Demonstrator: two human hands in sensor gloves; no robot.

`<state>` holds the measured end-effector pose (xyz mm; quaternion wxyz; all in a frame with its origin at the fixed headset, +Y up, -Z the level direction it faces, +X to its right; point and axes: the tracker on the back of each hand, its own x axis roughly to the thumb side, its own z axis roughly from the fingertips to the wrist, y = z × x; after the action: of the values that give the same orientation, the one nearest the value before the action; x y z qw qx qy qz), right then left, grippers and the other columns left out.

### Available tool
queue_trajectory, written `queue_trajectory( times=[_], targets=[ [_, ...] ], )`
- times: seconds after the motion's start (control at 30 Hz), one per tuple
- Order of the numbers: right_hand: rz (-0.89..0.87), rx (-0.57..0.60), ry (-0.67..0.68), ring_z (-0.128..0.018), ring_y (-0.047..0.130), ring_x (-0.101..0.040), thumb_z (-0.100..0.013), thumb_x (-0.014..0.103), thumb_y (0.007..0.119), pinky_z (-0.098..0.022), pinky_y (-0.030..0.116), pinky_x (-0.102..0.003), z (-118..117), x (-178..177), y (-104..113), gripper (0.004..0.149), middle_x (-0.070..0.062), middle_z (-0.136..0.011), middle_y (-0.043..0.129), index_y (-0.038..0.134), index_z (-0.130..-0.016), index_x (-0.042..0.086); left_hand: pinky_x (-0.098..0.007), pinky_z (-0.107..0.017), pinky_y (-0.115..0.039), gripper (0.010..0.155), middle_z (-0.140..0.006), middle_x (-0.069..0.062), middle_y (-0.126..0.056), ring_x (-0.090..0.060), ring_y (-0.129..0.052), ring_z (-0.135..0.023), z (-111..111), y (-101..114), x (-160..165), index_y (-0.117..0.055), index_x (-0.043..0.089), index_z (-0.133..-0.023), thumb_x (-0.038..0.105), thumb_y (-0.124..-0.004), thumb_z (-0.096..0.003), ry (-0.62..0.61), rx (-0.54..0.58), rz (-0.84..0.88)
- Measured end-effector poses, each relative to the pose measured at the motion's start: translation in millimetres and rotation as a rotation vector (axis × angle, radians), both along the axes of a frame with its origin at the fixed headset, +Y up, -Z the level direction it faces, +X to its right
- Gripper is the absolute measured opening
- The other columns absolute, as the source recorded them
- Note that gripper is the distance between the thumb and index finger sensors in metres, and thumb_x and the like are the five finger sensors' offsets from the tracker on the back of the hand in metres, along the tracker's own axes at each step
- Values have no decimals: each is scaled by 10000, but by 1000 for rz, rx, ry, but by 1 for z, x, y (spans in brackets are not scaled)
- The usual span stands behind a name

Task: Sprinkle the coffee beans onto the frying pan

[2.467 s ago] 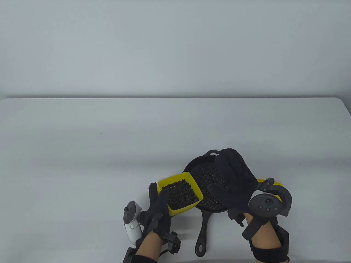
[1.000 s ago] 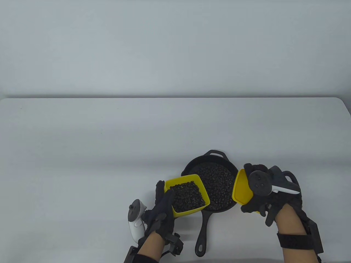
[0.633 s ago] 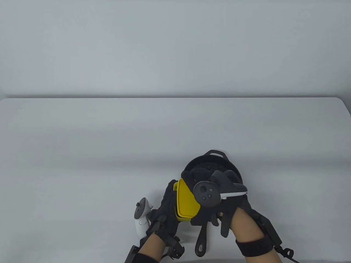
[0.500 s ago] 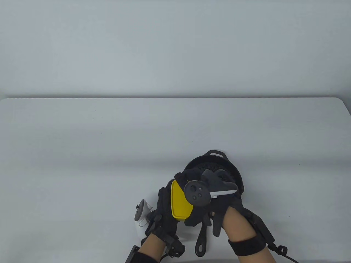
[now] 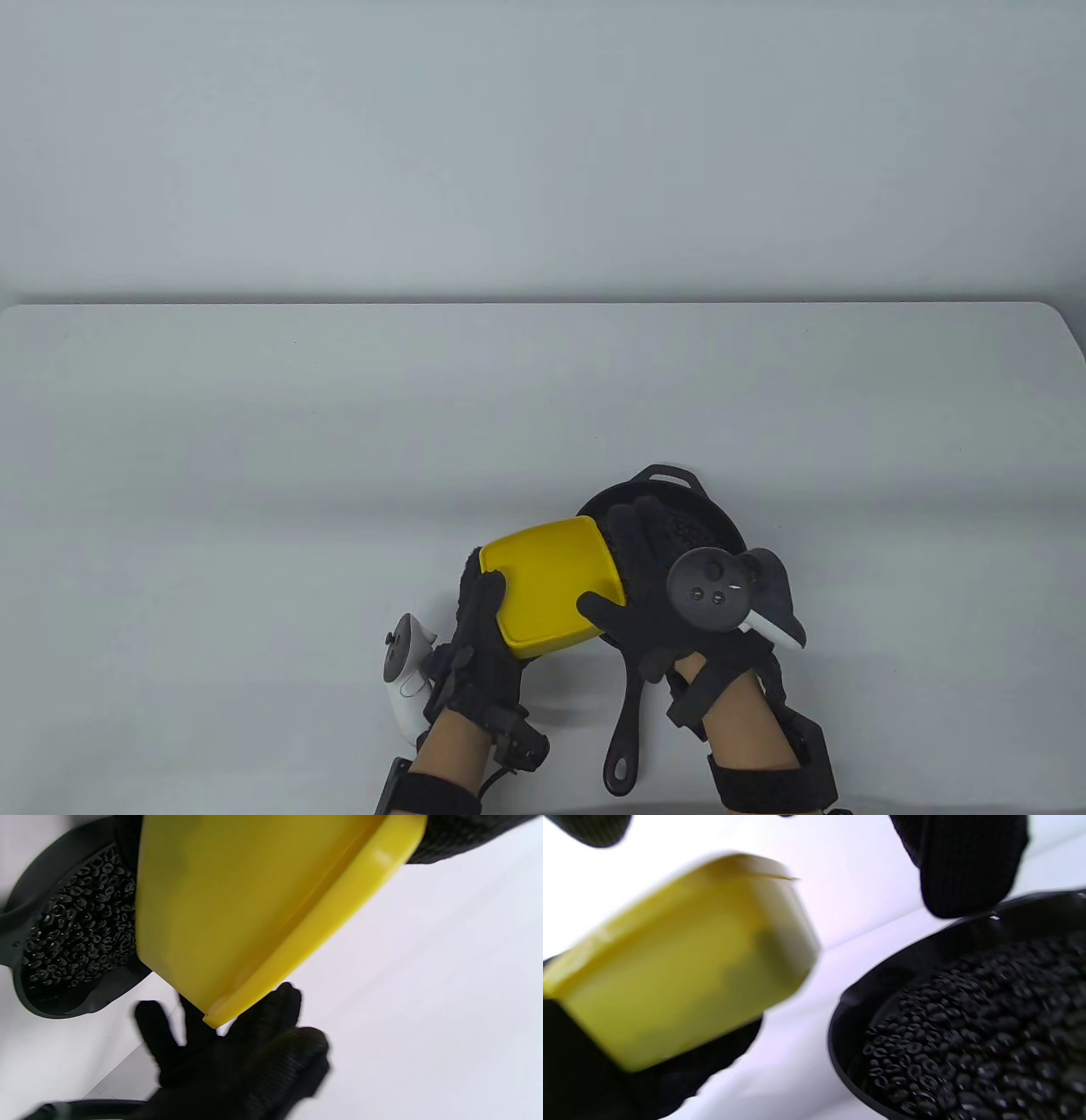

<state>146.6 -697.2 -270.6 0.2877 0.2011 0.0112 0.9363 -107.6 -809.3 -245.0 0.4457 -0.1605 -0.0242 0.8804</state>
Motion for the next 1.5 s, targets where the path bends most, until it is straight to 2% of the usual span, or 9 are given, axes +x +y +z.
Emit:
queue_trajectory(
  times=[0.1, 0.23, 0.37, 0.53, 0.87, 1.07, 1.27, 1.4, 1.5],
  targets=[
    [-91, -15, -18, -689, 752, -716, -527, 816, 477, -251, 889, -467, -3, 5, -13, 992, -308, -1065, 1, 97, -1130, 124, -447, -655, -769, 879, -1067, -175, -398, -428, -722, -891, 0, 1, 2, -81, 419, -1071, 759, -657, -500, -10, 23, 21],
    [-479, -142, 29, -499, 927, -562, -551, 801, 462, -202, 914, -346, 1, -1, -29, 961, -357, -1001, -48, -29, -1069, 159, -443, -654, -776, 873, -1081, -162, -398, -423, -733, -889, -2, 6, 14, -92, 425, -1076, 760, -651, -494, -62, 99, 70],
    [-804, -232, 60, -381, 903, -425, -621, 574, 577, -164, 873, -321, 11, -7, -38, 840, -323, -999, -49, -31, -1046, 179, -446, -647, -774, 895, -1097, -177, -360, -431, -721, -890, -2, 12, 18, -78, 408, -1080, 766, -644, -486, -66, 138, 120],
    [-701, -54, 26, -403, 925, -399, -626, 533, 458, -174, 895, -309, 19, -1, -34, 773, -320, -1002, -18, -51, -1039, 124, -479, -615, -739, 1001, -1093, -217, -313, -493, -666, -882, 4, 18, 11, 47, 368, -1034, 868, -577, -431, -76, 164, -107],
    [-691, -125, 58, -509, 884, -456, -607, 518, 425, -271, 880, -370, 13, 1, -54, 738, -284, -1029, -19, 2, -1069, 128, -385, -386, -843, 826, -861, -238, -682, -393, -895, -582, 6, 29, -2, -129, 289, -1073, 717, -538, -498, -139, 241, -569],
    [-449, 67, 45, -737, 759, -570, -618, 560, 518, -409, 807, -493, 14, 7, -39, 782, -275, -1085, 101, 113, -1106, 103, -388, -411, -834, 782, -914, -266, -624, -406, -876, -609, 5, 30, -14, -156, 293, -1088, 674, -524, -513, -45, 181, -561],
    [29, 280, 28, -988, 262, -588, -615, 570, 555, -633, 376, -703, 19, 15, -20, 791, -228, -1104, 35, 125, -1125, 145, -415, -440, -832, 761, -955, -324, -542, -448, -870, -642, 5, 32, -52, -178, 215, -1082, 618, -515, -531, 131, 91, -730],
    [240, 159, -52, -920, -27, -485, -607, 559, 599, -557, 46, -613, 11, 19, -26, 810, -186, -1063, -24, 147, -1113, 117, -420, -462, -838, 744, -971, -335, -495, -463, -863, -667, 8, 27, -75, -220, 175, -1081, 589, -519, -540, 217, -27, -794],
    [425, -12, -91, -859, -118, -435, -613, 573, 582, -488, -38, -556, 4, 22, -37, 816, -145, -1002, -105, 97, -1091, 124, -423, -481, -837, 731, -985, -336, -456, -471, -849, -687, 10, 23, -85, -231, 170, -1081, 573, -523, -544, 254, -94, -843]
  ],
)
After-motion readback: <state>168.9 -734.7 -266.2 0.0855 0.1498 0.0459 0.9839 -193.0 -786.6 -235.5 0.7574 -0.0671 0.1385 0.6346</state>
